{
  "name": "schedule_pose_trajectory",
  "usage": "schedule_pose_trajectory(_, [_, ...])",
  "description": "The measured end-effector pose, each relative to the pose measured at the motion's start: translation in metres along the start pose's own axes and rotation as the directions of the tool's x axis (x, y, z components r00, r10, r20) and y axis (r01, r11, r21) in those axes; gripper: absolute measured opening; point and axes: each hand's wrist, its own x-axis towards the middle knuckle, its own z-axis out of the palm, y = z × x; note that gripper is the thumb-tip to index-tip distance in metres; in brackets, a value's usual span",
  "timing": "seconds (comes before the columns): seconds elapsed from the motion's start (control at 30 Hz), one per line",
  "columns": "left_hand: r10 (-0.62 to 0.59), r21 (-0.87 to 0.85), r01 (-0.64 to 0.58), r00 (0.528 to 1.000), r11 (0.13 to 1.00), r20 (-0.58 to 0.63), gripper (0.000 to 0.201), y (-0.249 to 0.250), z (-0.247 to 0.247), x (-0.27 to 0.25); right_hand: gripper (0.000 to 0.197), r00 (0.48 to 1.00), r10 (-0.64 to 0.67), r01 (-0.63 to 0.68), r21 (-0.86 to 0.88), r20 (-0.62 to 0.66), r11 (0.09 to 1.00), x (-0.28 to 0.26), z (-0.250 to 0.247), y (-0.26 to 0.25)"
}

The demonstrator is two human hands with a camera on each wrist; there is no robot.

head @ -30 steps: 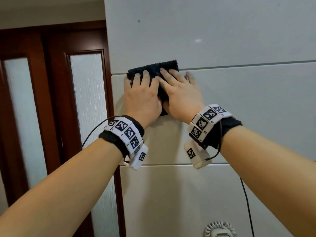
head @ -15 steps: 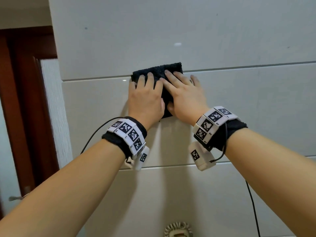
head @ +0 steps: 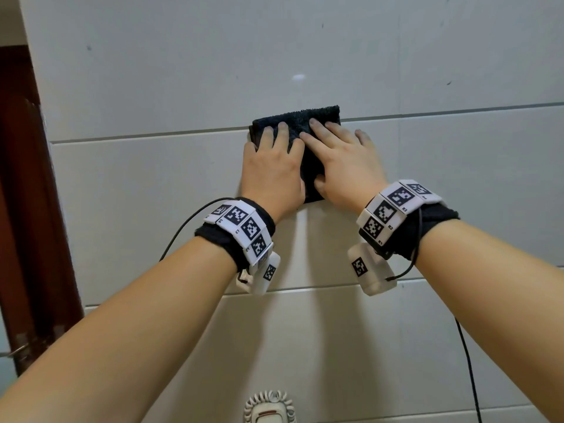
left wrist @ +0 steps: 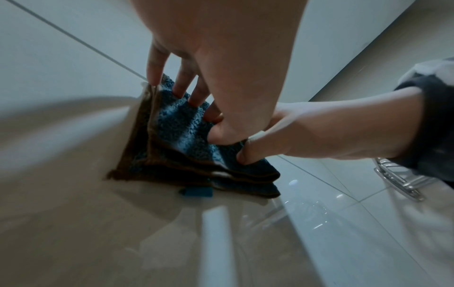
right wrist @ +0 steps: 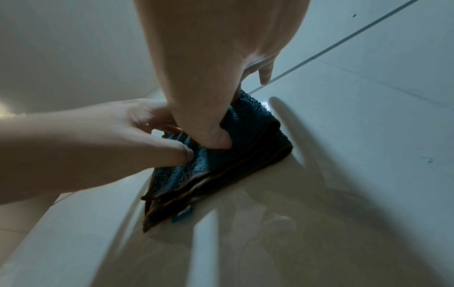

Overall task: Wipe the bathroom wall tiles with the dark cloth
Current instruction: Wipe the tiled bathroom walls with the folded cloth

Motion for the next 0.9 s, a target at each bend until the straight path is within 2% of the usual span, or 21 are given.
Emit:
schedule_pose_trajectory(0.2, [-0.030, 0.032, 0.029, 0.998, 0.999, 0.052, 0.060, 0.009, -0.007, 0.002, 0.079, 1.000, 0.004, -0.005, 0.014, 0.027, 1.000, -0.001, -0.004, 0.004])
schedule_pose_trajectory(0.43, [-0.069, 0.027, 0.068, 0.997, 0.997, 0.039, 0.057, 0.001, -0.007, -0.001, 0.080, 0.999, 0.031, -0.033, 0.061, 0.022, 0.998, 0.005, -0.006, -0.014])
schedule_pose_trajectory(0.7, [-0.113, 0.069, 0.108, 0.991, 0.992, 0.073, 0.052, -0.050, -0.014, -0.015, 0.077, 0.999, -0.054, 0.053, 0.095, 0.010, 0.994, 0.021, -0.004, -0.062])
schedule_pose_trajectory(0.9, [-0.139, 0.048, 0.137, 0.990, 0.989, 0.023, 0.046, -0.092, -0.018, -0.026, 0.078, 0.993, -0.114, 0.113, 0.138, 0.001, 0.984, 0.035, 0.002, -0.097])
